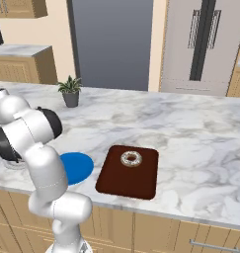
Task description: Move the dessert items from the plates to the tray.
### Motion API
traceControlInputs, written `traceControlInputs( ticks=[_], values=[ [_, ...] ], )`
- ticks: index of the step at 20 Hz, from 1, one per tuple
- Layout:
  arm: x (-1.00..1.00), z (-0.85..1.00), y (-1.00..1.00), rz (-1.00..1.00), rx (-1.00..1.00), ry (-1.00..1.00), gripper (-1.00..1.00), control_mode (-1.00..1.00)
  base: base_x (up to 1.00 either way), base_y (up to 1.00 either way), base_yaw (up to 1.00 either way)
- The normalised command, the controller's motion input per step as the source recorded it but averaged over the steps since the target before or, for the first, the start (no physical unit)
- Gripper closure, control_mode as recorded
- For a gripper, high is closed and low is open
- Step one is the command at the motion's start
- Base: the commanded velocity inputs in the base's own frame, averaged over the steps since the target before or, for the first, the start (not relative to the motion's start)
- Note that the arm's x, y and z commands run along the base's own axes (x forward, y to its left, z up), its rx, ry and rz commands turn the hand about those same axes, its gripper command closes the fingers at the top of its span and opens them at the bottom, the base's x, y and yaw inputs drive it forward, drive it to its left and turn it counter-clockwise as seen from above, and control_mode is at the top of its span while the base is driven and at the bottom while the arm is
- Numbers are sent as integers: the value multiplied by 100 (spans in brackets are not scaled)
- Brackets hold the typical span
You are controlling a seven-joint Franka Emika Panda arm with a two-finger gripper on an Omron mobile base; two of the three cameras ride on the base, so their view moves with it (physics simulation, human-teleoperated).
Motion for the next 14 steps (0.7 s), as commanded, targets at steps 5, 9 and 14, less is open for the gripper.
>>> traceControlInputs(
  ticks=[5, 9, 14],
  values=[
    [0, -31, 0, 0, 0, 0, -100, -100, 0, 0, 0],
    [0, -28, -6, 0, 0, -1, -100, -100, 0, 0, 0],
    [0, -53, -3, 0, 0, -2, -100, -100, 0, 0, 0]
  ],
)
